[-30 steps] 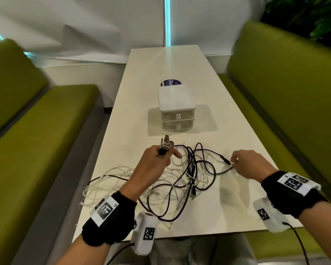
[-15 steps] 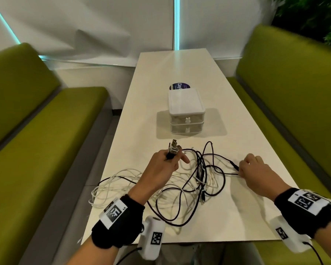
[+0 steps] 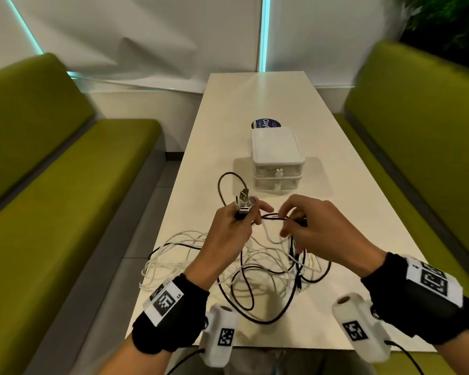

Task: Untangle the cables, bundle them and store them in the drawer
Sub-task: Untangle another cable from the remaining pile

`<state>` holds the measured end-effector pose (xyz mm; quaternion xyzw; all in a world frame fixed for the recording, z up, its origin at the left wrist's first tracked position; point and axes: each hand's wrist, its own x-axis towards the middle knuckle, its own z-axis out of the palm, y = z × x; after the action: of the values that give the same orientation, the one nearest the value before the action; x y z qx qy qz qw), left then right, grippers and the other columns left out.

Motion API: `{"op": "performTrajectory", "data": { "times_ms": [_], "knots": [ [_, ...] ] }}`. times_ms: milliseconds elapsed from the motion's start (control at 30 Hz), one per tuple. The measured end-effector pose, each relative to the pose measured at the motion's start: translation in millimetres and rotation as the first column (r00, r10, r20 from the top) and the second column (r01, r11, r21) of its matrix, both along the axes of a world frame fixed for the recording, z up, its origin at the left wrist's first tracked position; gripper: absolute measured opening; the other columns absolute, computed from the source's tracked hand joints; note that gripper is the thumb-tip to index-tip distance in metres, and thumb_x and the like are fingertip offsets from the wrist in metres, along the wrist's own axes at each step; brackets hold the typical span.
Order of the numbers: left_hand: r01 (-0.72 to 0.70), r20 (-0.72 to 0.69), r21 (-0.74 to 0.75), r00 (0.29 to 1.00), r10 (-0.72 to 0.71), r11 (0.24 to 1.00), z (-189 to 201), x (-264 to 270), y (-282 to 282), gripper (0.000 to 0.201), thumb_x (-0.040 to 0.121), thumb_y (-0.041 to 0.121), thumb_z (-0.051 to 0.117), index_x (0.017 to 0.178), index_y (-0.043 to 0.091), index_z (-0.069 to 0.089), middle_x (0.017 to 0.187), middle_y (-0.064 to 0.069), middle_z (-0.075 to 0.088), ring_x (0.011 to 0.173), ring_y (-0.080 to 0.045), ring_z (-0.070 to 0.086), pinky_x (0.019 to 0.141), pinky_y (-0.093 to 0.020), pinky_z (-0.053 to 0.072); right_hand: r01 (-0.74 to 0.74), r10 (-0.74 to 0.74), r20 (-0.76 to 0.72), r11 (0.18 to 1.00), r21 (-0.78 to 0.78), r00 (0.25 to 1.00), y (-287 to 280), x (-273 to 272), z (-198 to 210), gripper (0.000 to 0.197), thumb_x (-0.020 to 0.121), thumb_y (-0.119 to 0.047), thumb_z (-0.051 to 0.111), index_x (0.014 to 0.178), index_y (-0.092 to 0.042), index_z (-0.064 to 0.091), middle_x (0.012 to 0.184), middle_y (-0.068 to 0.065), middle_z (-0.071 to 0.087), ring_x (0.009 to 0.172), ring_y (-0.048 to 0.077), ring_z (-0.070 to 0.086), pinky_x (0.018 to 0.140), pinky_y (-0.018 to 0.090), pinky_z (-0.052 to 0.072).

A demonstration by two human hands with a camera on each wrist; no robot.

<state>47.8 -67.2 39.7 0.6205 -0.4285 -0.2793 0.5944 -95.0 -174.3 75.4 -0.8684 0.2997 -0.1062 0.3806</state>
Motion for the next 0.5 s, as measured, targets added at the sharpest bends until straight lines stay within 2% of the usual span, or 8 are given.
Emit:
{"op": "performTrajectory", "data": {
  "times_ms": [100,133,200,267,333,400,433,500],
  "knots": [
    [-0.014,0.113,-0.059,0.993,0.021,0.998,0.2,3.2,4.1,0.034,0.096,0.045,0.049,0.100,0.016,0.068,0.087,0.011,0.065,0.082,-0.012,0.061,0.075,-0.022,0.048,-0.138,0.138,0.022,0.990,-0.010,0.990,13.7,11.2,10.1,0.014,0.094,-0.008,0.051,0.096,-0.022,0.053,0.082,-0.005,0.075,0.054,0.015,0.068,0.052,0.022,0.051],
    [-0.017,0.147,-0.075,0.989,0.028,0.997,-3.0,4.7,4.2,0.025,0.096,0.042,0.051,0.101,0.022,0.065,0.096,0.008,0.064,0.096,-0.015,0.061,0.084,-0.027,0.049,-0.173,0.173,0.019,0.985,-0.012,0.985,15.5,14.1,12.6,0.013,0.096,-0.009,0.051,0.099,-0.022,0.051,0.083,-0.005,0.074,0.055,0.015,0.068,0.052,0.022,0.050],
    [-0.012,0.174,-0.073,0.984,0.025,0.997,-4.4,5.0,6.6,0.011,0.088,0.044,0.051,0.096,0.045,0.058,0.105,0.002,0.059,0.102,-0.028,0.058,0.088,-0.043,0.050,-0.201,0.201,0.043,0.980,-0.003,0.979,18.1,19.4,17.8,0.012,0.098,-0.011,0.051,0.101,-0.021,0.047,0.083,-0.003,0.074,0.056,0.015,0.068,0.051,0.022,0.049],
    [0.009,0.177,-0.049,0.984,0.000,0.999,-6.5,5.4,7.3,0.009,0.086,0.046,0.050,0.087,0.048,0.059,0.097,-0.009,0.060,0.093,-0.031,0.059,0.084,-0.050,0.049,-0.174,0.173,0.093,0.985,0.005,0.981,19.5,24.3,23.4,0.011,0.098,-0.013,0.053,0.100,-0.019,0.045,0.080,0.001,0.074,0.054,0.018,0.067,0.049,0.029,0.052],
    [0.019,0.213,-0.003,0.977,-0.018,1.000,-6.8,6.7,10.4,0.028,0.092,0.046,0.046,0.082,0.025,0.062,0.078,-0.009,0.060,0.076,-0.028,0.057,0.074,-0.048,0.046,-0.104,0.103,0.133,0.995,0.001,0.986,21.6,29.0,26.3,0.011,0.095,-0.016,0.057,0.098,-0.017,0.047,0.076,0.003,0.073,0.051,0.020,0.066,0.052,0.037,0.054],
    [0.015,0.241,0.041,0.970,-0.024,0.999,-7.7,9.8,13.4,0.042,0.099,0.039,0.045,0.084,0.002,0.060,0.062,-0.003,0.051,0.056,-0.016,0.044,0.058,-0.037,0.037,-0.010,0.024,0.167,0.996,-0.089,0.986,23.8,32.2,25.0,0.014,0.091,-0.021,0.066,0.091,-0.017,0.053,0.076,0.000,0.070,0.052,0.016,0.063,0.054,0.034,0.054],
    [0.012,0.244,0.048,0.969,-0.024,0.999,-8.2,11.6,14.4,0.038,0.100,0.031,0.046,0.081,0.002,0.060,0.056,0.005,0.046,0.051,-0.009,0.035,0.054,-0.030,0.030,0.037,-0.008,0.193,0.989,-0.147,0.981,25.3,32.9,24.6,0.016,0.088,-0.025,0.070,0.086,-0.018,0.056,0.076,-0.002,0.069,0.054,0.012,0.063,0.055,0.029,0.053],
    [0.001,0.257,0.076,0.966,-0.020,0.997,-8.6,14.1,16.5,0.032,0.101,0.014,0.047,0.072,0.021,0.061,0.051,0.014,0.050,0.047,-0.003,0.037,0.052,-0.019,0.028,0.098,-0.053,0.292,0.985,-0.145,0.955,29.9,33.9,23.4,0.016,0.085,-0.025,0.073,0.080,-0.018,0.060,0.071,-0.003,0.067,0.056,0.007,0.063,0.054,0.022,0.050]
  ]
}}
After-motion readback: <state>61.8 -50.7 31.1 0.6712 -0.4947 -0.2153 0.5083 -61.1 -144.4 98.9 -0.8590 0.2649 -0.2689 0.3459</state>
